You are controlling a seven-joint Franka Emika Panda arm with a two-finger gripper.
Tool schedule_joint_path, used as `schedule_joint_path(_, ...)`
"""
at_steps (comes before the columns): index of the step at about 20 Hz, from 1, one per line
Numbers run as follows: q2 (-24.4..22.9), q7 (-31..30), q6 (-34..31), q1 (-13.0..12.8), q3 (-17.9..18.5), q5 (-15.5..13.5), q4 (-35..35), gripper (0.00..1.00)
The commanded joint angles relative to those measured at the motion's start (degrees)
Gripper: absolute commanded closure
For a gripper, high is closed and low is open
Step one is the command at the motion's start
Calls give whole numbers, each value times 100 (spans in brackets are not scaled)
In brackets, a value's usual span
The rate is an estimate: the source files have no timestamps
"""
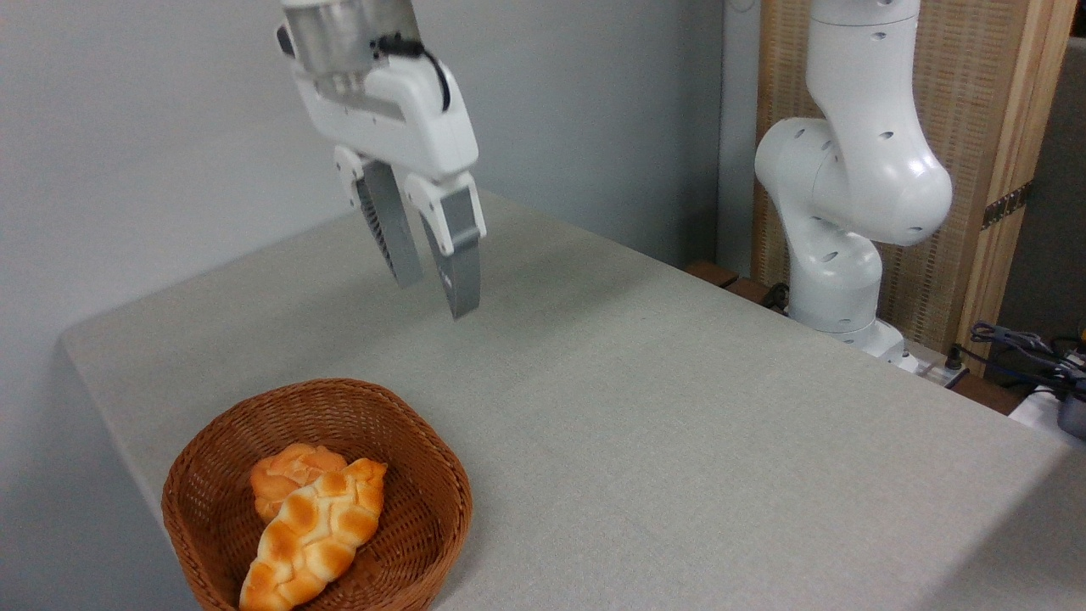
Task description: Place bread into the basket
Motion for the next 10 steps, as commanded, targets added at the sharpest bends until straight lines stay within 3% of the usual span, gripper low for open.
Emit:
schedule_joint_path(1, -58, -83, -195, 255, -252, -136, 63, 0)
schedule_joint_path(10, -5, -30, -38, 220, -173, -356, 19, 0)
